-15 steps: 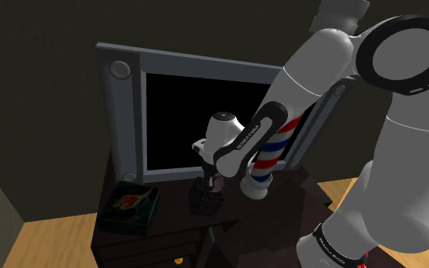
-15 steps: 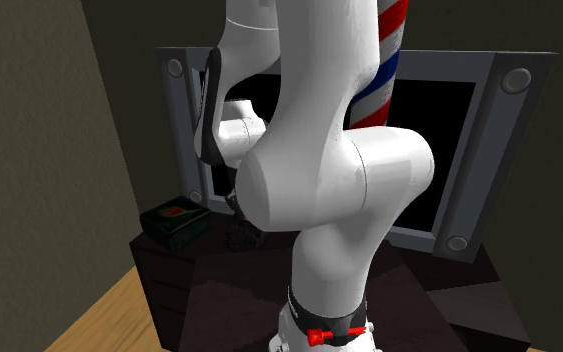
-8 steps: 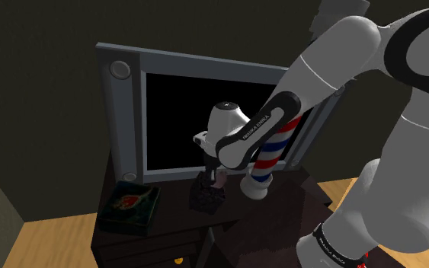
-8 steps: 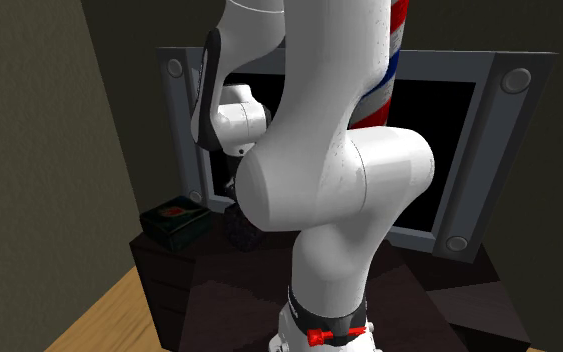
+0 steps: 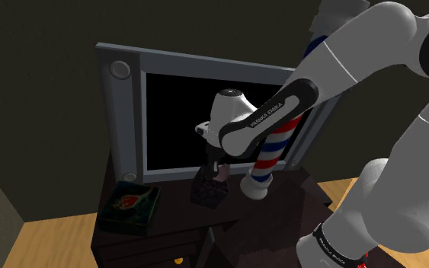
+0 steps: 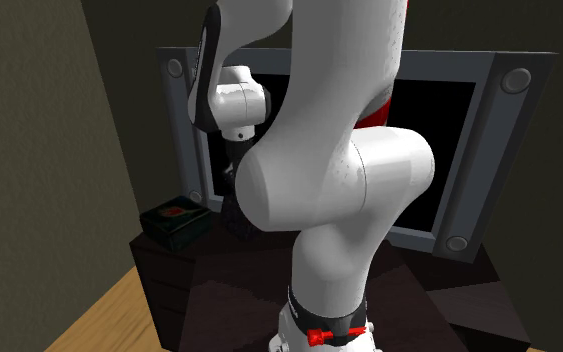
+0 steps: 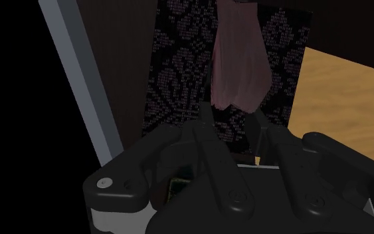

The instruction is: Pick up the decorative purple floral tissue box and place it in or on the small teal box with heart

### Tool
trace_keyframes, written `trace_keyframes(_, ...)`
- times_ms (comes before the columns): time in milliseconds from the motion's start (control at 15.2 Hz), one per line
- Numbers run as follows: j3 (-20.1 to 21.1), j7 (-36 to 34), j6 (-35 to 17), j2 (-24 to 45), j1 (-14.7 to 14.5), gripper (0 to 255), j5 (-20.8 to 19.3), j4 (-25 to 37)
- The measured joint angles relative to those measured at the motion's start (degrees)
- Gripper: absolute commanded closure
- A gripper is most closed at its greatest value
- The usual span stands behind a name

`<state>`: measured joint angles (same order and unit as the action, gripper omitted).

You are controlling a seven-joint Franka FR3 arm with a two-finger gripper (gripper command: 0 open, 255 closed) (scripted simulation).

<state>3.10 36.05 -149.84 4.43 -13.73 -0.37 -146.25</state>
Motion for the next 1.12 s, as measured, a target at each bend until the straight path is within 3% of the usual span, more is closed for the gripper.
trace_keyframes(660, 0.1, 0.5, 8.2, -6.9, 0.0, 255, 0.7, 1.3)
trace_keyframes(1122, 2.8, -5.6, 13.2, 0.3, -2.8, 255, -0.2, 13.4)
